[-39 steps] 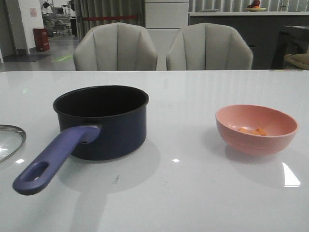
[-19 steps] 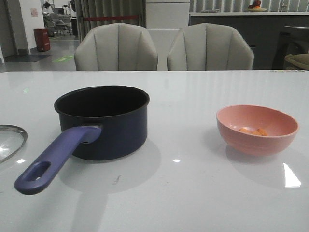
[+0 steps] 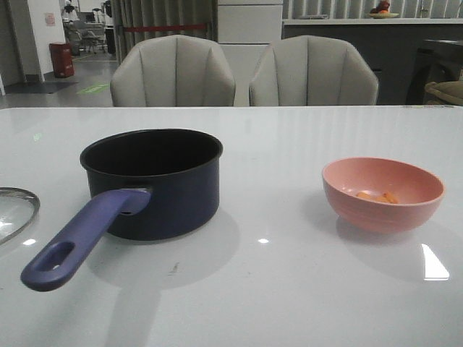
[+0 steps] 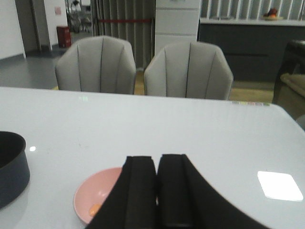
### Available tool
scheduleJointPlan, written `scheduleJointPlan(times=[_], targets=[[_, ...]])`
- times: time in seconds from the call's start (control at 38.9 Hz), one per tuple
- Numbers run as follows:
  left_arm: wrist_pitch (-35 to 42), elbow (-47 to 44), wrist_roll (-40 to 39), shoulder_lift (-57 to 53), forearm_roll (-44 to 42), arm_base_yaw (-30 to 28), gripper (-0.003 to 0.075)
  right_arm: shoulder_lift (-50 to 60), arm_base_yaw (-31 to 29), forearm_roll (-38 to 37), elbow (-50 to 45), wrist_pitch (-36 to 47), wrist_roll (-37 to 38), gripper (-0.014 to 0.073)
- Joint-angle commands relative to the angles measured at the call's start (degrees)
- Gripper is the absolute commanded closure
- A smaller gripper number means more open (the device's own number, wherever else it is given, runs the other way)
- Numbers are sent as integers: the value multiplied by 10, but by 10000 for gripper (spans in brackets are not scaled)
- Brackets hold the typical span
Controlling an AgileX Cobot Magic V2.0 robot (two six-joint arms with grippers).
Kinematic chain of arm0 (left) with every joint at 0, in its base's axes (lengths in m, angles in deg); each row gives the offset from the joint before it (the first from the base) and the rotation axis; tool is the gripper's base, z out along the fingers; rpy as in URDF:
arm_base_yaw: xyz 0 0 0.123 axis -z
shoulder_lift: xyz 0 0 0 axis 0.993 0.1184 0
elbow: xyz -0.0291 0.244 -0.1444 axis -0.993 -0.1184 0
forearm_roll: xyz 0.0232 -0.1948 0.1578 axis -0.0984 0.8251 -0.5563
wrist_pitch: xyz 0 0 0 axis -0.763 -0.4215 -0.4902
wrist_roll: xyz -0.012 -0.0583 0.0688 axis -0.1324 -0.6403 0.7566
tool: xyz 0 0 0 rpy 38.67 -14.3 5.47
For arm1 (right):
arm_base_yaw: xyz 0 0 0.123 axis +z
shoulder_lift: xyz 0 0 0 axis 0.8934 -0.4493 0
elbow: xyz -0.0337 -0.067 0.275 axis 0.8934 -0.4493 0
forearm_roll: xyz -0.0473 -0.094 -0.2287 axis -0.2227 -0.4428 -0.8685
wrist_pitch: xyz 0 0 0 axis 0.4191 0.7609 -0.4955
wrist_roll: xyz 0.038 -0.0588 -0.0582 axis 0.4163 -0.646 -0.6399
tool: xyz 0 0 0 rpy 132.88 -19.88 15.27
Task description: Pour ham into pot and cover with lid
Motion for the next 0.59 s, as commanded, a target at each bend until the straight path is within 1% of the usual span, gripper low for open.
scheduleJointPlan(times=[0.0, 0.18, 0.36, 0.41, 0.46, 0.56], targets=[[46, 16, -1, 3, 2, 5, 103, -60, -2, 2, 47, -13, 0, 447], [48, 16, -1, 3, 2, 5, 103, -98, -2, 7, 47, -33, 2, 445], [48, 16, -1, 3, 2, 5, 103, -129, -2, 26, 53, -28, 5, 439], [48, 16, -1, 3, 2, 5, 103, -147, -2, 27, 60, -33, 5, 410], [48, 16, -1, 3, 2, 5, 103, -166, -2, 36, 71, -36, 5, 356], [48, 16, -1, 3, 2, 5, 103, -207, -2, 74, 96, -40, 10, 187]])
